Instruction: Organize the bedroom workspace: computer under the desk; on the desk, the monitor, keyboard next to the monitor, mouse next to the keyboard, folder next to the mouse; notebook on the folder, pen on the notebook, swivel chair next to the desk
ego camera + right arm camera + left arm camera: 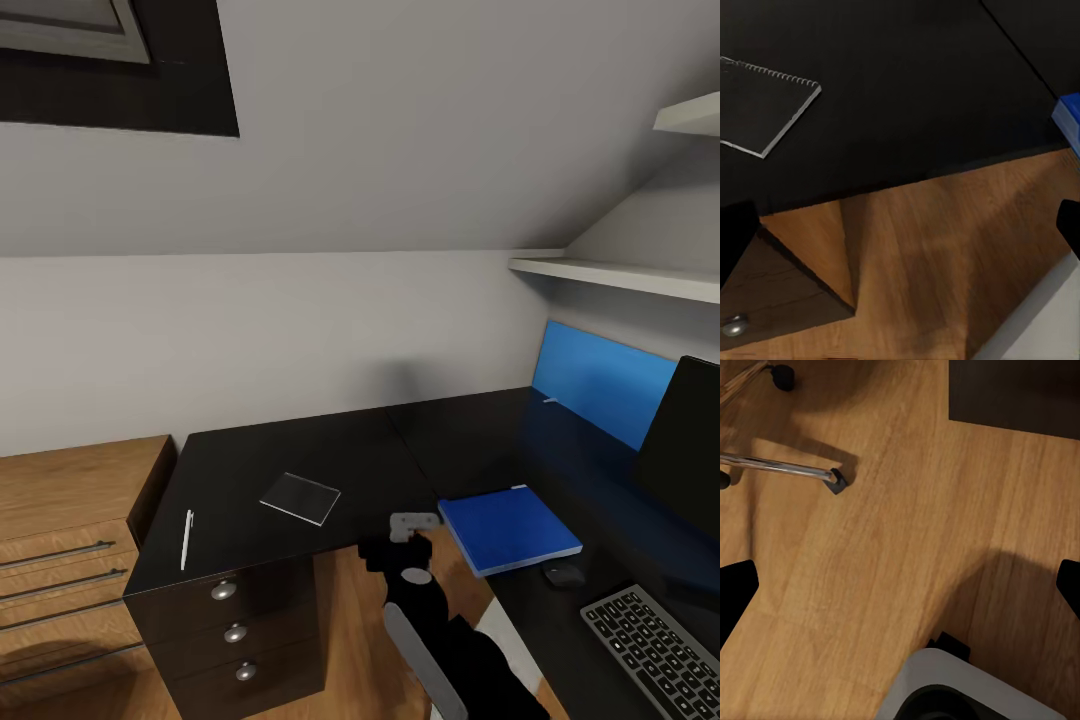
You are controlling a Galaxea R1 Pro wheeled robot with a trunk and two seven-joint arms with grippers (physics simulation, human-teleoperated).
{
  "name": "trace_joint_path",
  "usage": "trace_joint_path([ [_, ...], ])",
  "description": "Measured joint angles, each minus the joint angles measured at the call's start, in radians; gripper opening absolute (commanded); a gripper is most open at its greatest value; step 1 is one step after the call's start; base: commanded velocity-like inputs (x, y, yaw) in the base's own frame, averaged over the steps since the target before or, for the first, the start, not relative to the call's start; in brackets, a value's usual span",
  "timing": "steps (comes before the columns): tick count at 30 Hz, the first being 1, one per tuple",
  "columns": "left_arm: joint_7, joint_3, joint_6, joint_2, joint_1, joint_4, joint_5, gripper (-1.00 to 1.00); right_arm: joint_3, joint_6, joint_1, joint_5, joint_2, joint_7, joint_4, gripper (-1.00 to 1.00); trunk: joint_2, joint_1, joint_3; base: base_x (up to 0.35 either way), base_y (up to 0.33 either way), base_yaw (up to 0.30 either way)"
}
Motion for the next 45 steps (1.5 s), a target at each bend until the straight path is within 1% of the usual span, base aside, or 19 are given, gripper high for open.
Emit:
trace_joint_path([
  [1,0.0,0.0,0.0,0.0,0.0,0.0,0.0,1.0,0.03,-0.003,0.002,0.003,0.0,-0.004,-0.002,1.0,0.0,0.0,0.0,0.0,0.0,0.0],
  [2,0.0,0.0,0.0,0.0,0.0,0.0,0.0,1.0,0.072,-0.007,0.005,0.006,-0.001,-0.011,-0.006,1.0,0.0,0.0,0.0,0.0,0.0,0.0],
  [6,0.0,0.0,0.0,0.0,0.0,0.0,0.0,1.0,0.083,-0.008,0.006,0.007,-0.001,-0.012,-0.014,1.0,0.0,0.0,0.0,0.0,0.0,0.0],
  [16,0.0,0.0,0.0,0.0,0.0,0.0,0.0,1.0,0.084,-0.009,0.006,0.003,-0.001,-0.012,-0.029,1.0,0.0,0.0,0.0,0.0,0.0,0.0],
  [30,0.0,0.0,0.0,0.0,0.0,0.0,0.0,1.0,0.084,-0.012,0.006,0.005,-0.001,-0.013,-0.031,1.0,0.0,0.0,-0.001,0.0,0.0,0.257],
  [45,0.0,0.0,0.001,0.0,0.0,0.005,0.0,1.0,0.082,-0.012,0.006,0.005,-0.001,-0.013,-0.032,1.0,0.0,0.0,-0.011,0.0,0.0,0.233],
])
